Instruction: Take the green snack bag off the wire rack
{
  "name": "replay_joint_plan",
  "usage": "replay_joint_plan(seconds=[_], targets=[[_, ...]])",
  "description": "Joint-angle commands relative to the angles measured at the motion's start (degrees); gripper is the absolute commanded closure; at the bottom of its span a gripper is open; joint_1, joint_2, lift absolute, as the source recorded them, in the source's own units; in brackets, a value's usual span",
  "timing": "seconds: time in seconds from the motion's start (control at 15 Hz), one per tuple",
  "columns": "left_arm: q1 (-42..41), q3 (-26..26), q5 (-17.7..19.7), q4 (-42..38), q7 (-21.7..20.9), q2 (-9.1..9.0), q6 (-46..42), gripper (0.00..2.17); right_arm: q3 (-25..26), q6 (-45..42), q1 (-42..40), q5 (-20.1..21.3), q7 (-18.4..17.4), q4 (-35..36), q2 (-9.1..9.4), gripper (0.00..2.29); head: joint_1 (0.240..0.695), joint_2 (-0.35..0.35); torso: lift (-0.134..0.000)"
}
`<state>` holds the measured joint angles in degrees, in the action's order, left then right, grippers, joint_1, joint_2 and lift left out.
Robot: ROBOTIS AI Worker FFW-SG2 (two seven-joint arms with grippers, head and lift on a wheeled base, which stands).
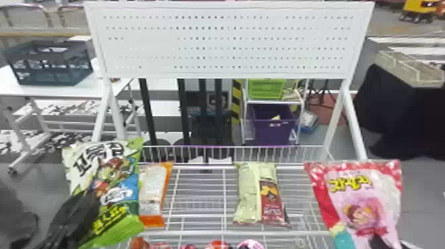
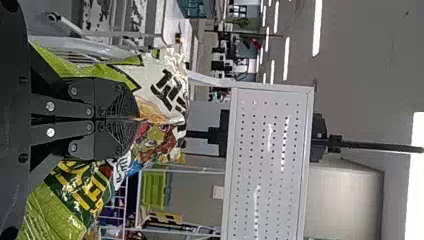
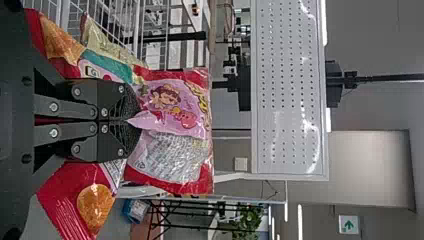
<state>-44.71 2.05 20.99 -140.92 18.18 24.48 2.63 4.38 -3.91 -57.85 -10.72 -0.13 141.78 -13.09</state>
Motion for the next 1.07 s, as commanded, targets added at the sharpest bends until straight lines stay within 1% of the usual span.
replay_joint_plan(seconds=[0.0,1.0], targets=[[-0.2,0.06,-0.34,0.03,0.01,-0.22,-0.03,1.89,-0.08,-0.17,-0.07,0.0,-0.05,0.08,0.0,2.18,0.499,0.0,0.0],[0.15,0.68,-0.34,0.47,0.28,-0.22,-0.2,1.89,0.01,-0.17,0.11,0.0,-0.05,-0.1,0.08,2.18,0.499,0.0,0.0]])
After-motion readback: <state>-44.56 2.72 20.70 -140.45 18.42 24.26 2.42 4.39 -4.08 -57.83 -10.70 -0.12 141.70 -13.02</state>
